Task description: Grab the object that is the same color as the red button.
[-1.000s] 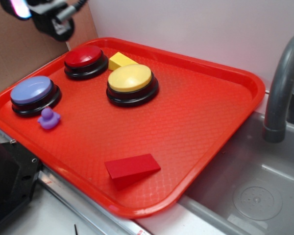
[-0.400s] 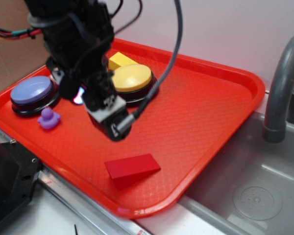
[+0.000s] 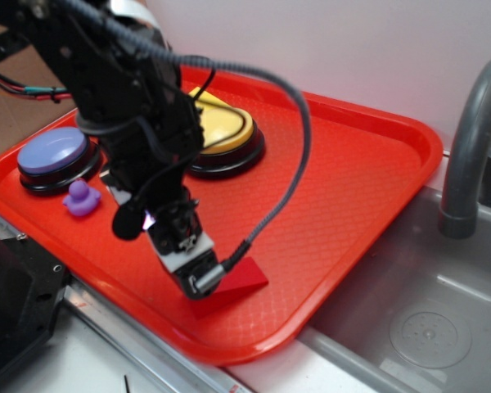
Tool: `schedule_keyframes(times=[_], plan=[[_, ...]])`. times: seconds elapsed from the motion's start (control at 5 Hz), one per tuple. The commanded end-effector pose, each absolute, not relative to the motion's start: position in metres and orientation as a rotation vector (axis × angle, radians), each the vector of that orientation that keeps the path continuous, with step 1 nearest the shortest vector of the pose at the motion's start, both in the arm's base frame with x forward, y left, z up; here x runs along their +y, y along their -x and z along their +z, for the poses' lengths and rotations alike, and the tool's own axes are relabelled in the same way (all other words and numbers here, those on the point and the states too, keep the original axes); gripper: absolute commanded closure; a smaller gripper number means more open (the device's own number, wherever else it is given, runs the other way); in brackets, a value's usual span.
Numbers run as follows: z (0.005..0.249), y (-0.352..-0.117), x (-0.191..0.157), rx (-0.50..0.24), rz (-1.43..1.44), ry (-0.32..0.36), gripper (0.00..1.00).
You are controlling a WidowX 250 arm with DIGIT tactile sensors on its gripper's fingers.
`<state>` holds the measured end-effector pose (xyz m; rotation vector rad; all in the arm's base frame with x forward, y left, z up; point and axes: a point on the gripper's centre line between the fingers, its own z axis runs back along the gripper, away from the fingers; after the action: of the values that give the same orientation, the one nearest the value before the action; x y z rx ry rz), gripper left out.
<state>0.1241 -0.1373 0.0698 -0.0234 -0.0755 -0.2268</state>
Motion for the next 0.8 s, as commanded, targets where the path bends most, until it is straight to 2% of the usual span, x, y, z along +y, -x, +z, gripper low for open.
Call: schedule_keyframes(times=[0.0, 0.4, 0.6], plan=[[0.0677, -0.1278, -0.1377, -0.103, -0.272, 0.095, 0.00], [0.0677, -0.1278, -0.1377, -0.103, -0.272, 0.095, 0.00], [0.0632, -0.1264, -0.1394, -0.131, -0.245, 0.092, 0.00]])
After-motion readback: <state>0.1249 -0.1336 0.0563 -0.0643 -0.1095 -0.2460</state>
